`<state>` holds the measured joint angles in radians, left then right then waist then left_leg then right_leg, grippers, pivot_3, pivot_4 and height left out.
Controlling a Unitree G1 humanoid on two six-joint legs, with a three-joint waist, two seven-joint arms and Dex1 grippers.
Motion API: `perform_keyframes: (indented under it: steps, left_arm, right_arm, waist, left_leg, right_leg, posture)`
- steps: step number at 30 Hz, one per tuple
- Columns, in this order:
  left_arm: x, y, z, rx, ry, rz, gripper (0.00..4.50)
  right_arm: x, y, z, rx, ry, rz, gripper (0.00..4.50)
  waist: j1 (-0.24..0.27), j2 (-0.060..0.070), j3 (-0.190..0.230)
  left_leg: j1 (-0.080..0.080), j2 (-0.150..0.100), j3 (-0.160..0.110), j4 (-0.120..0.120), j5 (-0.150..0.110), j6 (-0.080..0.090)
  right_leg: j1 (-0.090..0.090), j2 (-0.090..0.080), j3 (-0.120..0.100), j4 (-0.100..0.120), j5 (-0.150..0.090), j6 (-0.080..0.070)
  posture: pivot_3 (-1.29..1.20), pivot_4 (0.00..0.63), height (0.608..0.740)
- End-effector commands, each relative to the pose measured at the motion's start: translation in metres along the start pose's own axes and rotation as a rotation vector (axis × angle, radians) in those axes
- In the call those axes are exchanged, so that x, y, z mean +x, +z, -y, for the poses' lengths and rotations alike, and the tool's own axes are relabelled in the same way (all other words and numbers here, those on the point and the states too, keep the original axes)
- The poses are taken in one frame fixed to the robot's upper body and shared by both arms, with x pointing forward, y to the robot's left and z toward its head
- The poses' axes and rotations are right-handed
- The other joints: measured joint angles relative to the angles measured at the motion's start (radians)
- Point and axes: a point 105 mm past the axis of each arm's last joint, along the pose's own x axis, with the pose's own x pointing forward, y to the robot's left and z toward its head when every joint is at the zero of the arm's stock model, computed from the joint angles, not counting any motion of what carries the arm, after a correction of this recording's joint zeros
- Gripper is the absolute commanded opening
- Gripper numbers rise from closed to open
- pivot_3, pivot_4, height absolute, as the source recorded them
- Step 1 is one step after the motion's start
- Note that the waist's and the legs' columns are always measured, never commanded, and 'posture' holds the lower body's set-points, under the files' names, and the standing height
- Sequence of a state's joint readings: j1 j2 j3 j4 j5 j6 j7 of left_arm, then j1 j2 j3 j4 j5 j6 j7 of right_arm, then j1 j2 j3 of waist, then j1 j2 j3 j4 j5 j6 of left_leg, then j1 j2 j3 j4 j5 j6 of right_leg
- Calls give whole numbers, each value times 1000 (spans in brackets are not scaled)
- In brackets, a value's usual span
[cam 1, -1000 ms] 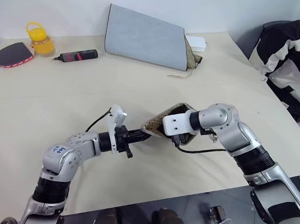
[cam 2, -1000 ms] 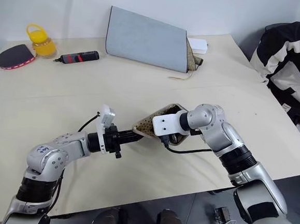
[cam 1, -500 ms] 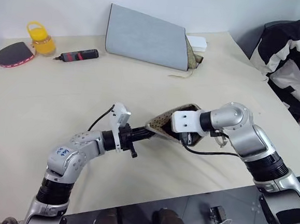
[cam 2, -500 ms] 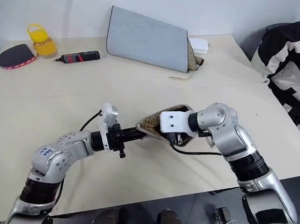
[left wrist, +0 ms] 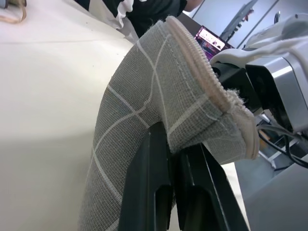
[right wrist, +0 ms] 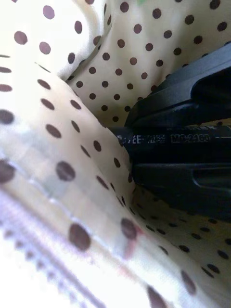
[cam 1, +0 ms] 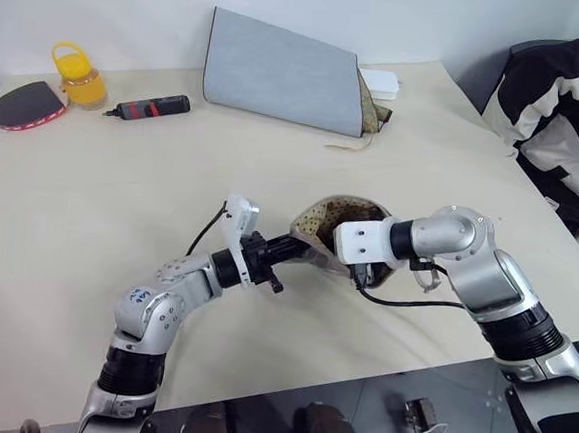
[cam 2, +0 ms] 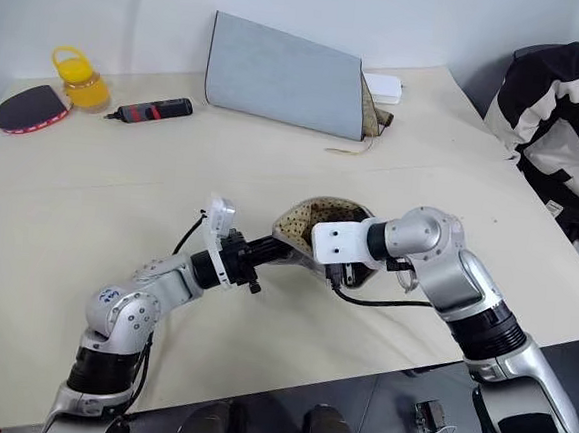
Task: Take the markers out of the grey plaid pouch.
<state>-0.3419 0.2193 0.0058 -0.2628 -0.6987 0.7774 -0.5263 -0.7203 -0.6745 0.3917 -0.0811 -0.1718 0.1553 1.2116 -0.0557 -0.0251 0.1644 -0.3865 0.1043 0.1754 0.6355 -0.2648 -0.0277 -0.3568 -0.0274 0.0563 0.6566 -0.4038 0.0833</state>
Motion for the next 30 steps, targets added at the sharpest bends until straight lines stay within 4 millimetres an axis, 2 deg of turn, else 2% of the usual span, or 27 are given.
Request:
perform_keyframes:
  steps: [1, 4, 8, 12, 17, 21, 26, 30]
  left_arm:
    - [-6, 35, 10, 99, -23, 123, 0]
    - [-6, 25, 1, 102, 21, 74, 0]
    - [-8, 21, 0, 70, 32, 57, 0]
    - [-12, 15, -2, 108, 43, 13, 0]
    - [-23, 11, -7, 122, 67, -33, 0]
    - [-28, 10, -9, 145, 73, -39, 0]
    - [-26, 13, -10, 206, 87, -19, 0]
    - [-35, -1, -9, 347, 75, -114, 0]
  right_arm:
    - [11, 11, -18, -78, 89, 38, 624]
    - [14, 22, -21, -110, 99, 94, 624]
    - [9, 35, -6, -162, 43, 152, 624]
    - [0, 31, 11, -180, -25, 119, 624]
    - [-18, 15, 32, -184, -103, 46, 624]
    - [-26, 10, 39, -140, -122, 52, 624]
    - [-26, 23, 30, 19, -75, 184, 623]
    - [-31, 20, 36, 48, -114, 180, 623]
  waist:
    - [0, 0, 0]
    - [0, 0, 0]
    - [0, 0, 0]
    - [-1, 0, 0]
    - [1, 0, 0]
    - [0, 0, 0]
    - [0, 0, 0]
    - [-1, 0, 0]
  left_leg:
    - [0, 0, 0, 0, 0, 0]
    - [0, 0, 0, 0, 0, 0]
    - [0, 0, 0, 0, 0, 0]
    - [0, 0, 0, 0, 0, 0]
    - [0, 0, 0, 0, 0, 0]
    - [0, 0, 0, 0, 0, 0]
    - [0, 0, 0, 0, 0, 0]
    - [0, 0, 0, -1, 0, 0]
  right_leg:
    - [0, 0, 0, 0, 0, 0]
    - [0, 0, 0, 0, 0, 0]
    - [0, 0, 0, 0, 0, 0]
    - [0, 0, 0, 0, 0, 0]
    - [0, 0, 0, 0, 0, 0]
    - [0, -1, 0, 0, 0, 0]
    - [0, 0, 0, 0, 0, 0]
    - [0, 0, 0, -1, 0, 0]
  posture:
    - [0, 150, 740]
    - [0, 150, 740]
    - [0, 150, 740]
    - [0, 150, 740]
    - [0, 150, 740]
    - [0, 150, 740]
    - [0, 150, 740]
    - [0, 150, 740]
